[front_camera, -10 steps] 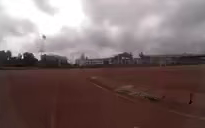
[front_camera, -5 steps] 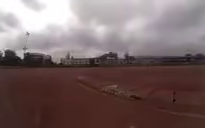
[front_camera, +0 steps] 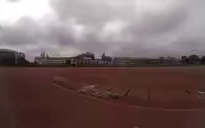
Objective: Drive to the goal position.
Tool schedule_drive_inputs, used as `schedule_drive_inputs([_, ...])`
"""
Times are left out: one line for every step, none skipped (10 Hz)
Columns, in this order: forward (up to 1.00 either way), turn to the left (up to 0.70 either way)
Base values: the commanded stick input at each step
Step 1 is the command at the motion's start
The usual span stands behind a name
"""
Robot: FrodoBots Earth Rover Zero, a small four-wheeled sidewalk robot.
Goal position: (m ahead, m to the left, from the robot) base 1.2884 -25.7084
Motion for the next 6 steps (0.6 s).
schedule_drive_inputs([0.0, -0.7])
schedule_drive_inputs([0.0, -0.7])
schedule_drive_inputs([0.0, -0.7])
schedule_drive_inputs([0.0, -0.7])
schedule_drive_inputs([0.0, -0.7])
schedule_drive_inputs([0.0, -0.7])
